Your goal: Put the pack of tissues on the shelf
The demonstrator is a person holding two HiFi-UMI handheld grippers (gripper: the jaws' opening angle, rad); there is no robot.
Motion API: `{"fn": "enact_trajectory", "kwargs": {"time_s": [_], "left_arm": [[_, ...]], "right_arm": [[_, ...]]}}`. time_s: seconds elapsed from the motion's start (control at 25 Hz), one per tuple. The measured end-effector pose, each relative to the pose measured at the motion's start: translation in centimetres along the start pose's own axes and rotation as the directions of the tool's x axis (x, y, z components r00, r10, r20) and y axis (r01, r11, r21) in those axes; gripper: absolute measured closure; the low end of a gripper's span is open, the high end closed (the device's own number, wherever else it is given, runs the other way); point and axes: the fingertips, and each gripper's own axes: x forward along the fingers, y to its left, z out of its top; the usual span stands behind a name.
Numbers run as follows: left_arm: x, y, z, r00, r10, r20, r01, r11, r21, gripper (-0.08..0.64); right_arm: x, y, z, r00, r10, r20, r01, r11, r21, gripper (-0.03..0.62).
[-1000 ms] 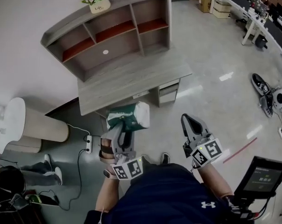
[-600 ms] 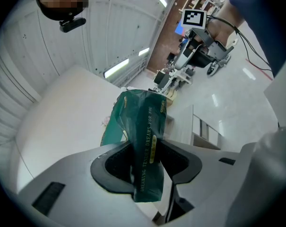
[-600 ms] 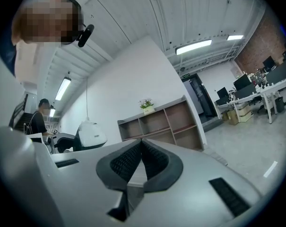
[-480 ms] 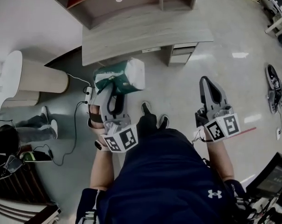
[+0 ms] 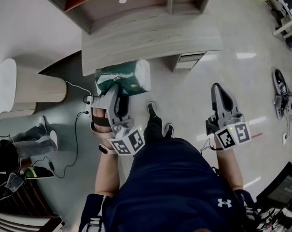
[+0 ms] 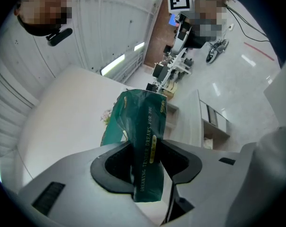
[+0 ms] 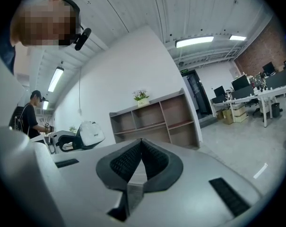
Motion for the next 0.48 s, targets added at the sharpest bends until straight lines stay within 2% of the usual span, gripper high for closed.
{"fn": "enact_trajectory", "kwargs": {"time_s": [0.2, 0.48], "left_arm": [[6.1, 0.8, -1.7, 0.998, -0.048, 0.028, 0.05, 0.994, -0.095, 0.373], [10.6, 2.6, -3.0, 0.997, -0.04, 0.066, 0.045, 0.996, -0.071, 0.373]], "right_arm": [[4.9, -1.5, 1.0, 0.999, -0.042, -0.005, 0.042, 0.999, -0.017, 0.583], [9.2, -1.8, 1.4, 0.997, -0.075, 0.011, 0.075, 0.997, -0.01, 0.583]]}}
